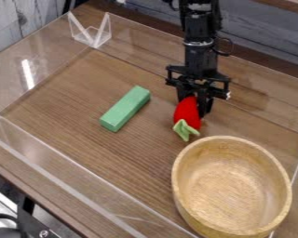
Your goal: Move the red object to the right side of the table
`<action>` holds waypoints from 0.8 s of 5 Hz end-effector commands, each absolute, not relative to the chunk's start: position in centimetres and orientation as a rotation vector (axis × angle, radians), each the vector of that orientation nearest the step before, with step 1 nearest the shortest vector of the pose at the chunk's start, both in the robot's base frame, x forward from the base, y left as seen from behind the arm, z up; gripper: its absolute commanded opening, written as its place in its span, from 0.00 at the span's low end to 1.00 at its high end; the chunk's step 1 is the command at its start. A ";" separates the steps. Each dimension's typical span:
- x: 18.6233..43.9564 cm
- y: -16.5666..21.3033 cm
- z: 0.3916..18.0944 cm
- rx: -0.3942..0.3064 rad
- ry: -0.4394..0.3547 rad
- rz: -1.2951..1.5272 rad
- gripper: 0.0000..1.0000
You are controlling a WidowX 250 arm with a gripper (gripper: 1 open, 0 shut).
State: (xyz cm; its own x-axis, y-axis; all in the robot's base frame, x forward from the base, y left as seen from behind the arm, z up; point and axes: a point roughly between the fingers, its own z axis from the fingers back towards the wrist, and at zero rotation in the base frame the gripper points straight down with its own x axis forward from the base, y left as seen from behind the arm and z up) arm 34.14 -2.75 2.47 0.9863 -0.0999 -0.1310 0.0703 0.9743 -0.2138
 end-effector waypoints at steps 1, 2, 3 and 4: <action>35.3 -3.1 6.4 -0.220 0.036 -0.119 0.00; 35.1 -3.3 6.9 -0.232 0.032 -0.129 0.00; 34.8 -3.5 7.3 -0.241 0.032 -0.143 0.00; 34.6 -3.6 7.2 -0.243 0.036 -0.153 0.00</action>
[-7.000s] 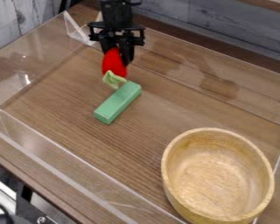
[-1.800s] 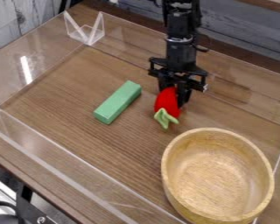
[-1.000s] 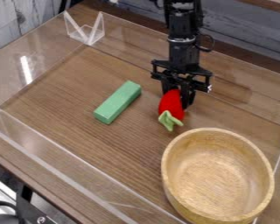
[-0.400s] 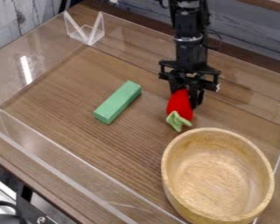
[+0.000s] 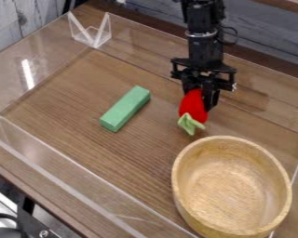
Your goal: Move the red object to the right side of the table
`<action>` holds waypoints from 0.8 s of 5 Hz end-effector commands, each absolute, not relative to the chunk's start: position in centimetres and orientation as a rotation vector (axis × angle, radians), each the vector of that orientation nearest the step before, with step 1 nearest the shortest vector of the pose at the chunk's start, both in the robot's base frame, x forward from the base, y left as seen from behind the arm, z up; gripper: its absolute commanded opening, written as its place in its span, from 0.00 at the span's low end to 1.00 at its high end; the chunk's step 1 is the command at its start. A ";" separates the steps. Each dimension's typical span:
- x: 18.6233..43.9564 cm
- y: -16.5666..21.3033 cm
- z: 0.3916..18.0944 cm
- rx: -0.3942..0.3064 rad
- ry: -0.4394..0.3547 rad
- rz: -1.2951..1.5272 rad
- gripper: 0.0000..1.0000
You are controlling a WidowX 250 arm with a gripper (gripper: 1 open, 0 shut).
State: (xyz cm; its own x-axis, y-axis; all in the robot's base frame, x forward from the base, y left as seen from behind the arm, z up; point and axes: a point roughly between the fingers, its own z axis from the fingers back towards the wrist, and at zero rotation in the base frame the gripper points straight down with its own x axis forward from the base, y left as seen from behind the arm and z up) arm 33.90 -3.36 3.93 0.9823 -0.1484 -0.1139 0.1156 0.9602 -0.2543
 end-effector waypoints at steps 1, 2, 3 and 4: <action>34.4 -3.7 7.1 -0.245 0.039 -0.161 0.00; 34.2 -3.9 7.2 -0.249 0.041 -0.169 0.00; 34.0 -4.0 7.4 -0.255 0.043 -0.177 0.00; 33.9 -4.1 7.4 -0.258 0.045 -0.182 0.00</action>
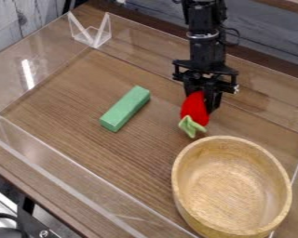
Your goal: Move the red object to the right side of the table
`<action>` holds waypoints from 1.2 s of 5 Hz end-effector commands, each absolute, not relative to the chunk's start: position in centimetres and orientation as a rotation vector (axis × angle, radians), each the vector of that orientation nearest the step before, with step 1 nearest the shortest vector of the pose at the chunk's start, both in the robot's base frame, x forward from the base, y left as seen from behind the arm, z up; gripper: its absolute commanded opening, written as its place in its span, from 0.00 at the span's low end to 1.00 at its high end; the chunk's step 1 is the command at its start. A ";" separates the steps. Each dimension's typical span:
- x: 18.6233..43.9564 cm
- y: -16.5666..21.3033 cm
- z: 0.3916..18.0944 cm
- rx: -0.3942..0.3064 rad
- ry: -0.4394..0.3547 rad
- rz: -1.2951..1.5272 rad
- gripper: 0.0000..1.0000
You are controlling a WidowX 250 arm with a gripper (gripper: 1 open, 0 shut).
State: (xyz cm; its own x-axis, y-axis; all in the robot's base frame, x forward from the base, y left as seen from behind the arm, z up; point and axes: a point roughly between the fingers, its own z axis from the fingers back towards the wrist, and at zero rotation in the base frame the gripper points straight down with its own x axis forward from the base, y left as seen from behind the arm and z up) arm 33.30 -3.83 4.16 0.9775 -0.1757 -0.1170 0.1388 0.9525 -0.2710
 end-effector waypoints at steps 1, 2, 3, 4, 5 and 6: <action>33.8 -4.1 7.4 -0.260 0.048 -0.187 0.00; 33.6 -4.2 7.3 -0.261 0.050 -0.193 0.00; 33.5 -4.3 7.2 -0.262 0.053 -0.199 0.00; 33.4 -4.3 7.2 -0.263 0.054 -0.204 0.00; 33.4 -4.4 7.1 -0.263 0.056 -0.207 0.00; 33.3 -4.4 7.2 -0.265 0.056 -0.211 0.00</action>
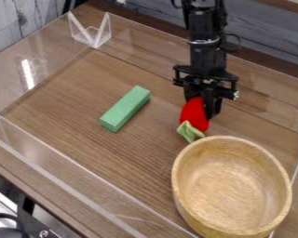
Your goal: Move the red object to the right side of the table
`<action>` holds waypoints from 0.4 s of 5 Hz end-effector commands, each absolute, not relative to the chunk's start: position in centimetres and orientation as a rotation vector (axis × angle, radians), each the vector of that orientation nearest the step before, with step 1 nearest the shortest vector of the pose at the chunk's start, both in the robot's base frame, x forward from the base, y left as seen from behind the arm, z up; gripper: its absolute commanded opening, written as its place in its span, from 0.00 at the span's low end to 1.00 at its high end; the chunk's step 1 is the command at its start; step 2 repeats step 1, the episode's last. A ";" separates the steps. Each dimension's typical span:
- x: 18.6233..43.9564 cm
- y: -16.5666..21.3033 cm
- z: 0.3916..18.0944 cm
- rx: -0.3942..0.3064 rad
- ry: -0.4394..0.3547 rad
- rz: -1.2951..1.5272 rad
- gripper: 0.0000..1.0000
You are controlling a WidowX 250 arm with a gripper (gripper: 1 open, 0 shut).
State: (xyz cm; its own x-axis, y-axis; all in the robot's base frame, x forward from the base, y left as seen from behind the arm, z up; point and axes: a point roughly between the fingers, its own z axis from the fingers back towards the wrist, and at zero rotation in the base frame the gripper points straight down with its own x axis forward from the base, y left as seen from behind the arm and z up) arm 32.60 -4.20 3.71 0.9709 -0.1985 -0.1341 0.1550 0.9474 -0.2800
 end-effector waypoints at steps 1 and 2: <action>33.3 -4.5 7.2 -0.267 0.056 -0.215 0.00; 33.3 -4.5 7.2 -0.267 0.056 -0.215 0.00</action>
